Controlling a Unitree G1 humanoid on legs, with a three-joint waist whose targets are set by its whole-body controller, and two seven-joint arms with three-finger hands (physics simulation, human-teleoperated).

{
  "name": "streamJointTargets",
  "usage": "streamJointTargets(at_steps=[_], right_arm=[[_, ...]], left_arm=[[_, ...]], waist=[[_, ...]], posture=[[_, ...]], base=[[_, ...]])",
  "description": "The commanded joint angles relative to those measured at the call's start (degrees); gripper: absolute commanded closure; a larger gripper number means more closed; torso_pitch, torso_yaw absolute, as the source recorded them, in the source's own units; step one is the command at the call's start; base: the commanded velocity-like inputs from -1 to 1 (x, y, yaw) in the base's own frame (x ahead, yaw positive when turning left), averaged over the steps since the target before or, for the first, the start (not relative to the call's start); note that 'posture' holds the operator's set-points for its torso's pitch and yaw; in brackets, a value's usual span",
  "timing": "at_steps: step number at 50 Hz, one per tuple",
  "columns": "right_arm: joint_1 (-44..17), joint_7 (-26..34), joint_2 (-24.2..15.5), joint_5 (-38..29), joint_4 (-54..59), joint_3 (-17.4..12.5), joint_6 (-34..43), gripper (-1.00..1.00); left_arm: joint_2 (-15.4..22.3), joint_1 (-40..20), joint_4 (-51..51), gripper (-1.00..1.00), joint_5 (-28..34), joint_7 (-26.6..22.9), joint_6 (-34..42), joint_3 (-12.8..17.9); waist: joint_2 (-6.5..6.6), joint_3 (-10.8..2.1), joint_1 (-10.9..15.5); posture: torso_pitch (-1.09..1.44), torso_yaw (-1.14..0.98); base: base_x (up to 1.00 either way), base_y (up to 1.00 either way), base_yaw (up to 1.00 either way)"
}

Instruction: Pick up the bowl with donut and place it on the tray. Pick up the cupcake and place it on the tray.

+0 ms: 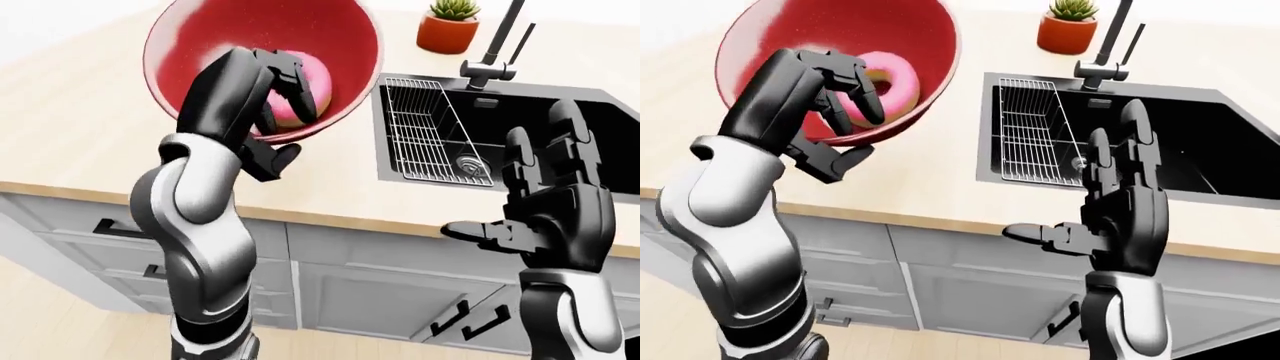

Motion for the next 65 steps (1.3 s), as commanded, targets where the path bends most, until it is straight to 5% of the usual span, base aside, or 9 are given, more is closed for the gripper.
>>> streamJointTargets(at_steps=[1,14,29,46,48,50,51,54,65], right_arm=[[-1.1,0.0,-0.5,0.5,-2.1,-0.5,-1.1,-1.00],[-1.2,-0.3,-0.9,1.9,-2.8,-0.8,-0.4,-1.00],[-0.5,0.4,-0.6,1.1,-2.1,-0.7,-1.5,-1.00],[-1.1,-0.5,-1.0,2.8,-2.6,-1.8,0.0,-1.00],[-1.1,-0.7,-0.9,3.0,-2.3,-2.0,-0.2,-1.00],[-1.0,-0.6,-0.9,3.1,-2.0,-1.9,-0.6,-1.00],[-0.9,-0.7,-1.0,3.3,-2.2,-2.0,-0.5,-1.00],[-0.8,-0.6,-1.0,3.2,-2.4,-1.7,-0.6,-1.00],[0.0,0.3,-0.7,1.3,-2.6,-1.1,-2.3,-1.00]], left_arm=[[-0.9,-1.6,-2.9,1.00,1.0,-2.9,1.4,-0.7],[-2.4,-1.7,-3.7,1.00,3.1,-4.3,0.2,-1.0],[-2.9,-0.2,-4.3,1.00,3.5,-4.1,-0.5,-1.4],[-2.8,-0.5,-4.1,1.00,3.5,-4.4,-0.6,-1.3],[-2.8,-0.4,-4.1,1.00,3.5,-4.2,-0.7,-1.3],[-2.8,0.0,-4.0,1.00,3.3,-3.8,-1.0,-1.3],[-2.9,0.0,-4.1,1.00,3.4,-4.0,-0.9,-1.4],[-2.8,0.0,-4.2,1.00,3.5,-4.1,-1.0,-1.4],[-2.9,0.7,-4.4,1.00,3.4,-3.7,-1.2,-1.4]], waist=[[-0.13,-0.87,0.0],[4.01,-1.27,-0.3],[-4.70,-0.39,0.3],[3.99,-0.82,0.6],[1.87,0.32,-0.7],[-9.37,-1.25,-2.2],[-4.10,0.85,-2.7],[-3.20,-1.88,-3.9],[3.29,2.26,0.5]], posture=[[0.00,0.00],[0.00,0.00],[0.00,0.00],[0.00,0.00],[0.00,0.00],[0.00,0.00],[0.00,0.00],[0.00,0.00],[0.00,0.00]], base=[[0.00,0.00,0.00],[-0.31,-0.18,0.00],[-0.38,-0.81,0.00],[-0.49,-0.91,0.00],[-0.26,-0.50,-0.50],[-0.23,0.00,-1.00],[-0.20,0.00,-1.00],[-0.21,0.00,-1.00],[-0.07,-0.12,-0.36]])
